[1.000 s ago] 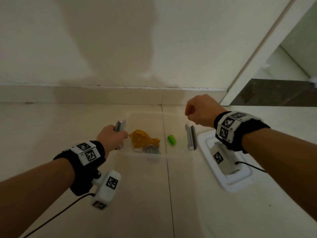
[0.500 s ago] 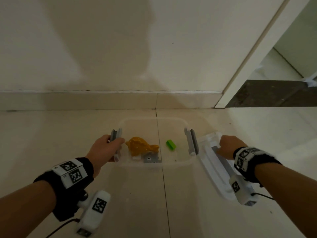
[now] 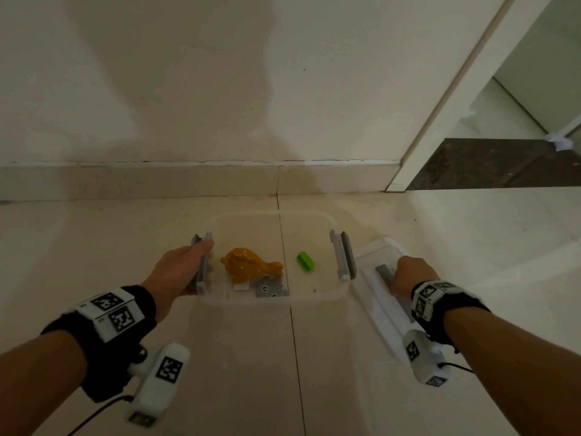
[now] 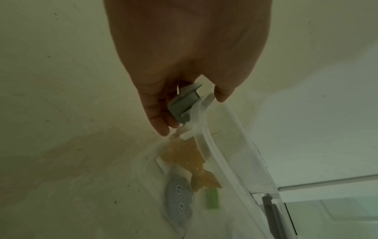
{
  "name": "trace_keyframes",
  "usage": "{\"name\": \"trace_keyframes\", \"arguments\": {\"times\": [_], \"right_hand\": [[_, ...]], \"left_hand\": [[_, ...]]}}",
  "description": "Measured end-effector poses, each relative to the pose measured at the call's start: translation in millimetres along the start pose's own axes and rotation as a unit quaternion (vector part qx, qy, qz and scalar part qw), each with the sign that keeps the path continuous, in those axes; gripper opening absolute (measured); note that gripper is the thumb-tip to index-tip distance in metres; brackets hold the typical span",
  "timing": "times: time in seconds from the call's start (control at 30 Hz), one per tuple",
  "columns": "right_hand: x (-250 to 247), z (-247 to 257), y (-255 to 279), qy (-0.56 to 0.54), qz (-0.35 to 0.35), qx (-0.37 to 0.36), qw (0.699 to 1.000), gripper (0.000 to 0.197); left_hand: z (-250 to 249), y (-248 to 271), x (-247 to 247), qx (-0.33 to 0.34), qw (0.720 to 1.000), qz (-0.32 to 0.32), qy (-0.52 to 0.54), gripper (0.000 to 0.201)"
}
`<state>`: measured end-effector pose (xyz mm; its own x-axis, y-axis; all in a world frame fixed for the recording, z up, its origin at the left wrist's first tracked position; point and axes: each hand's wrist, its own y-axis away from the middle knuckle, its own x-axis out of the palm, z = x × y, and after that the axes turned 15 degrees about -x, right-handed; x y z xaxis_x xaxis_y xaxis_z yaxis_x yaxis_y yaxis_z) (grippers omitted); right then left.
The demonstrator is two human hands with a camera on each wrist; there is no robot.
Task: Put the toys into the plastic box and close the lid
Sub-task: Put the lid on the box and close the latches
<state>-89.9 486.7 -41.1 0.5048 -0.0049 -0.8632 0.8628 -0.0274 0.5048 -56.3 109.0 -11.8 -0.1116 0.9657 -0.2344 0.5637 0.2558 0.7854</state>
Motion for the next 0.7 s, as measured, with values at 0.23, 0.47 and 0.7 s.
{"name": "trace_keyframes", "arguments": {"times": [0.23, 0.47, 0.7], "right_hand": [[-15, -7, 4, -0.026, 0.009, -0.001, 1.000, 0.047], [-140, 5, 2, -0.043, -0.104, -0.059, 0.992, 0.046], [-170, 116, 39, 0.005, -0.113, -0.267, 0.957, 0.036]], "left_hand": [[-1, 8, -9, -0.014, 0.999, 0.036, 0.006, 0.055], [-6, 18, -9, -0.023, 0.999, 0.039, 0.005, 0.058], [-6, 24, -18, -0.045, 0.997, 0.055, 0.016, 0.046]]}}
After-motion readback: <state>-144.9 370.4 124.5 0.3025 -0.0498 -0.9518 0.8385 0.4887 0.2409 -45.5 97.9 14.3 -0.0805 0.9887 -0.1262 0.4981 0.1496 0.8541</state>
